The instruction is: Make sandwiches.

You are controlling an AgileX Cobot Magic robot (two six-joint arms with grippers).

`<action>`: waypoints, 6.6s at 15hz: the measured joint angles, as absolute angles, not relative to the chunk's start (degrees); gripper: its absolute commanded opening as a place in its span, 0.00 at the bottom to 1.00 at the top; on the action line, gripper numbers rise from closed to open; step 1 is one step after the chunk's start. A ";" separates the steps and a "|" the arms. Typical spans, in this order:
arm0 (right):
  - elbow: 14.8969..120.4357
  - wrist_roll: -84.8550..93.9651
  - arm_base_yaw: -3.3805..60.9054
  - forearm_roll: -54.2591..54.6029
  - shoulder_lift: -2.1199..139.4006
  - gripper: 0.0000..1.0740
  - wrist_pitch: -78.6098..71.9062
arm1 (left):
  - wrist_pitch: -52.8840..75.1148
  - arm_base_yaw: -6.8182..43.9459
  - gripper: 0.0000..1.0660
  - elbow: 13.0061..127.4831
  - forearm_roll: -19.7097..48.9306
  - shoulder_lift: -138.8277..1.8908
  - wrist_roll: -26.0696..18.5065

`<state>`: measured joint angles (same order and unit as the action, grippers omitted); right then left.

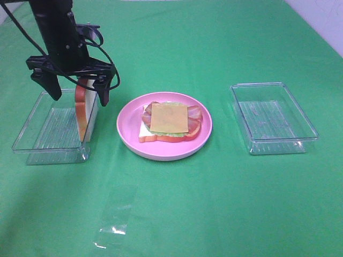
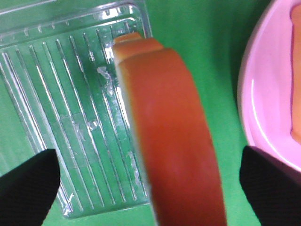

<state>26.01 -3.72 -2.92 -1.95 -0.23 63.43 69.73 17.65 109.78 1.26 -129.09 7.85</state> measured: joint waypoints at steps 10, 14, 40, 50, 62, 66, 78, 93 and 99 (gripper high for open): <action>26.01 -3.72 -2.92 -1.95 -0.23 0.91 63.43 | 69.79 17.65 0.16 109.78 -1.26 -130.46 6.53; 26.01 -3.72 -2.92 -1.95 -0.23 0.91 63.43 | 69.79 17.65 0.16 109.78 -1.26 -130.46 6.53; 26.01 -3.72 -2.92 -1.95 -0.23 0.91 63.43 | 58.73 17.65 0.00 96.54 38.39 -117.40 -10.03; 26.01 -3.72 -2.92 -1.95 -0.23 0.91 63.43 | 44.35 20.45 0.00 87.49 66.63 -123.70 -31.28; 26.01 -3.72 -2.92 -1.95 -0.23 0.91 63.43 | 41.71 21.77 0.00 89.90 67.09 -129.95 -32.77; 26.01 -3.72 -2.92 -1.95 -0.23 0.91 63.43 | 41.71 21.77 0.02 89.90 66.69 -129.95 -32.09; 26.01 -3.72 -2.92 -1.95 -0.23 0.91 63.43 | 46.75 21.77 0.67 95.91 52.94 -130.00 -19.71; 26.01 -3.72 -2.92 -1.95 -0.23 0.91 63.43 | 69.44 17.42 0.88 123.70 2.75 -128.34 6.47; 26.01 -3.72 -2.92 -1.95 -0.23 0.91 63.43 | 69.39 -0.29 0.88 121.07 2.81 -126.39 5.56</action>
